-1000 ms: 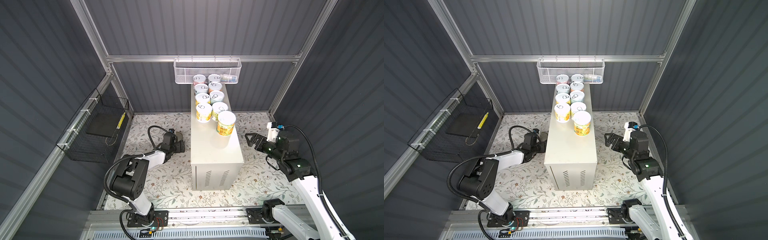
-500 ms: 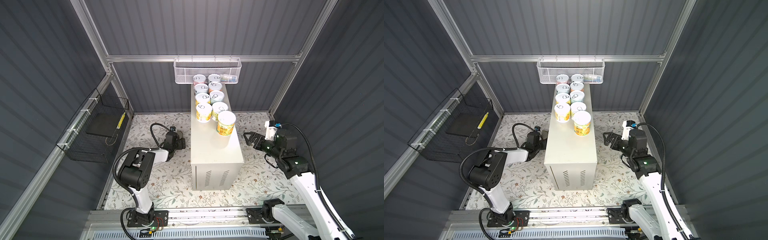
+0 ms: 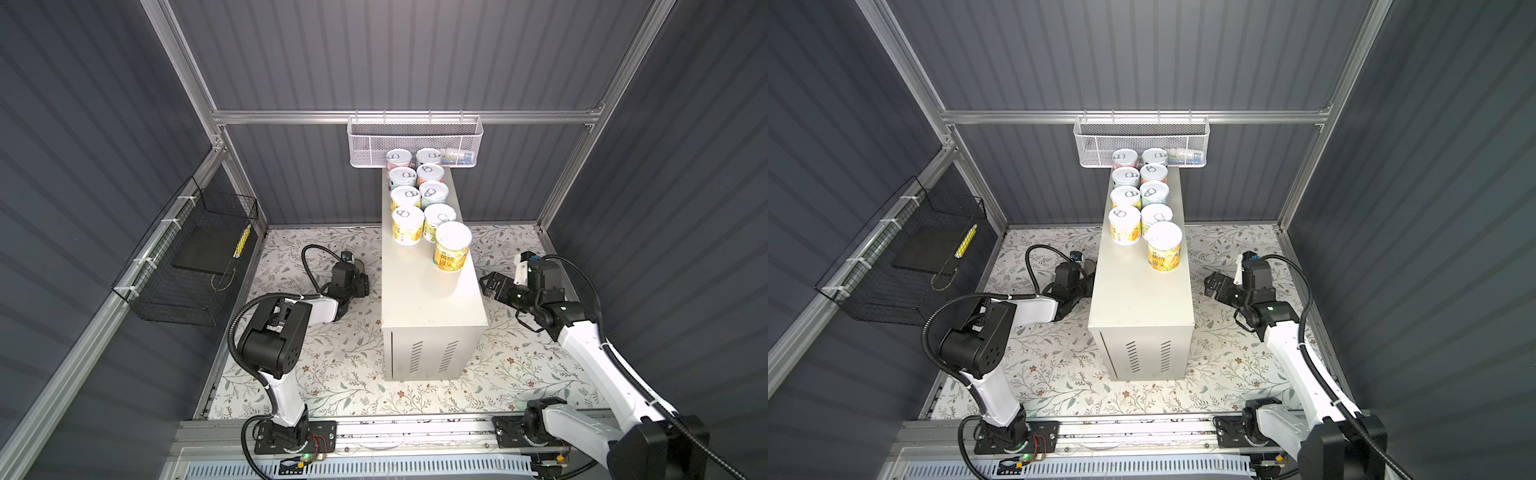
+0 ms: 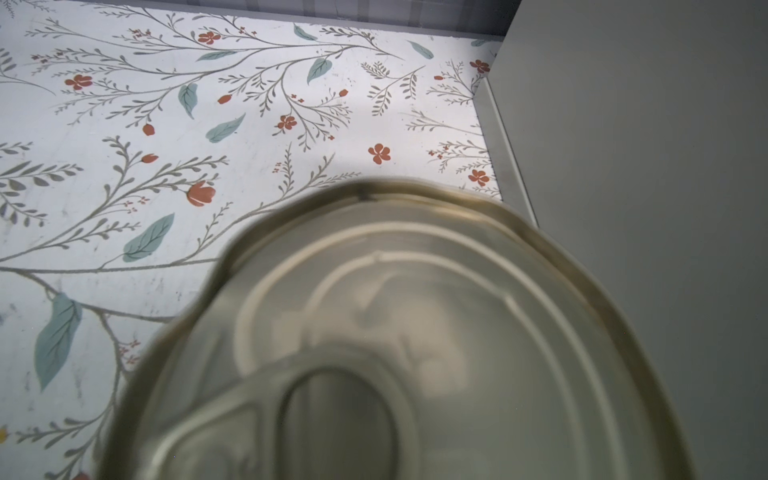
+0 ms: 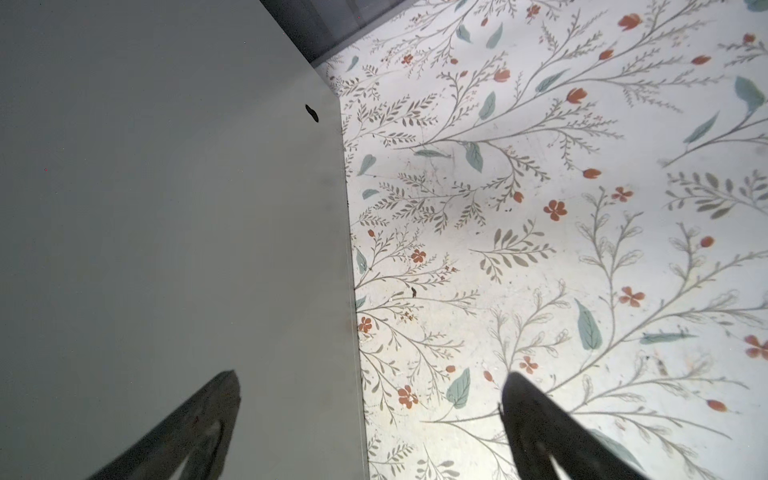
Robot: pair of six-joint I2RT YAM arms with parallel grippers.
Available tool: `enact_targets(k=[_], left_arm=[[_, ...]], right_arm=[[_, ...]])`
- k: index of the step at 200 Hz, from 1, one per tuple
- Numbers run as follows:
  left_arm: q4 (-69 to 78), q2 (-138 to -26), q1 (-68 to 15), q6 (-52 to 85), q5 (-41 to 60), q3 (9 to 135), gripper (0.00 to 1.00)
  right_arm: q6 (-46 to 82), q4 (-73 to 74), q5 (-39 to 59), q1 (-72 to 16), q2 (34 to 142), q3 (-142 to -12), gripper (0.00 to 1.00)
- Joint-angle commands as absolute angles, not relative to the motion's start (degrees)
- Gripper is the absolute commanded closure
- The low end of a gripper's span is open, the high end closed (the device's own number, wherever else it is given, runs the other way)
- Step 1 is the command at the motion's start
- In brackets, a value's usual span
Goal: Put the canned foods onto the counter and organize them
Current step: 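Grasp the red-labelled tomato can on the floor with the left gripper, then lift the tomato can with the left gripper up over the cabinet top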
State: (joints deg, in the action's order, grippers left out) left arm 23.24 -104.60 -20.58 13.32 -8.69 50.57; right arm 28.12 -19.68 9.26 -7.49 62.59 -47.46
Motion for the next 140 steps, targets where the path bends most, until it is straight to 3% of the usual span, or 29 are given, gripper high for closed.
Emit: enact_targets(k=[1,20,42,140], left_arm=[[23.41,-103.67,-20.83,12.29,-7.25,50.19,0.47],[23.4,-104.21,-20.83,12.04,-6.64,50.18,0.68],[23.15,-104.97,-20.92,12.04,-5.92,50.11,1.0],[14.16,-99.66,-20.93,12.88,-7.25,48.3,1.0]], right_arm=[[28.51,-16.63,10.18,-7.27,63.0,-46.73,0.01],[28.33,-16.22,10.22,-7.21,63.53,-46.52,0.01],[28.54,-16.22,10.75,-7.24,63.78,-46.42,0.01],[29.15,-15.84,12.04,-7.27,62.43,-44.04,0.01]])
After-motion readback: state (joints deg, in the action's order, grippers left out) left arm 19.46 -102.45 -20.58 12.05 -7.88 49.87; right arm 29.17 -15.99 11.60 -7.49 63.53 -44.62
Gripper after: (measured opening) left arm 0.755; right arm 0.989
